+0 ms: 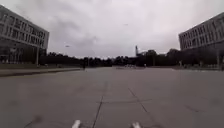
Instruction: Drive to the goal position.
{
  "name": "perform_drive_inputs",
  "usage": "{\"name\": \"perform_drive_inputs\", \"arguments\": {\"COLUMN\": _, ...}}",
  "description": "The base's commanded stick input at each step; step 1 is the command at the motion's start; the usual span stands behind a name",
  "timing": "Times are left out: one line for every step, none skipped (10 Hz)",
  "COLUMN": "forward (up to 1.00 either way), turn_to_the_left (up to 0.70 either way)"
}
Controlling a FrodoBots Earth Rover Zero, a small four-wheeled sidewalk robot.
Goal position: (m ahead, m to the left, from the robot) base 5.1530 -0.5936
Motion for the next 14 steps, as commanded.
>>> {"name": "perform_drive_inputs", "arguments": {"forward": 0.7, "turn_to_the_left": 0.0}}
{"name": "perform_drive_inputs", "arguments": {"forward": 0.7, "turn_to_the_left": 0.0}}
{"name": "perform_drive_inputs", "arguments": {"forward": 0.7, "turn_to_the_left": 0.0}}
{"name": "perform_drive_inputs", "arguments": {"forward": 0.7, "turn_to_the_left": 0.0}}
{"name": "perform_drive_inputs", "arguments": {"forward": 0.7, "turn_to_the_left": 0.0}}
{"name": "perform_drive_inputs", "arguments": {"forward": 0.7, "turn_to_the_left": 0.0}}
{"name": "perform_drive_inputs", "arguments": {"forward": 0.7, "turn_to_the_left": 0.0}}
{"name": "perform_drive_inputs", "arguments": {"forward": 0.7, "turn_to_the_left": 0.0}}
{"name": "perform_drive_inputs", "arguments": {"forward": 0.7, "turn_to_the_left": 0.0}}
{"name": "perform_drive_inputs", "arguments": {"forward": 0.7, "turn_to_the_left": 0.0}}
{"name": "perform_drive_inputs", "arguments": {"forward": 0.7, "turn_to_the_left": 0.0}}
{"name": "perform_drive_inputs", "arguments": {"forward": 0.7, "turn_to_the_left": 0.0}}
{"name": "perform_drive_inputs", "arguments": {"forward": 0.7, "turn_to_the_left": 0.0}}
{"name": "perform_drive_inputs", "arguments": {"forward": 0.7, "turn_to_the_left": 0.0}}
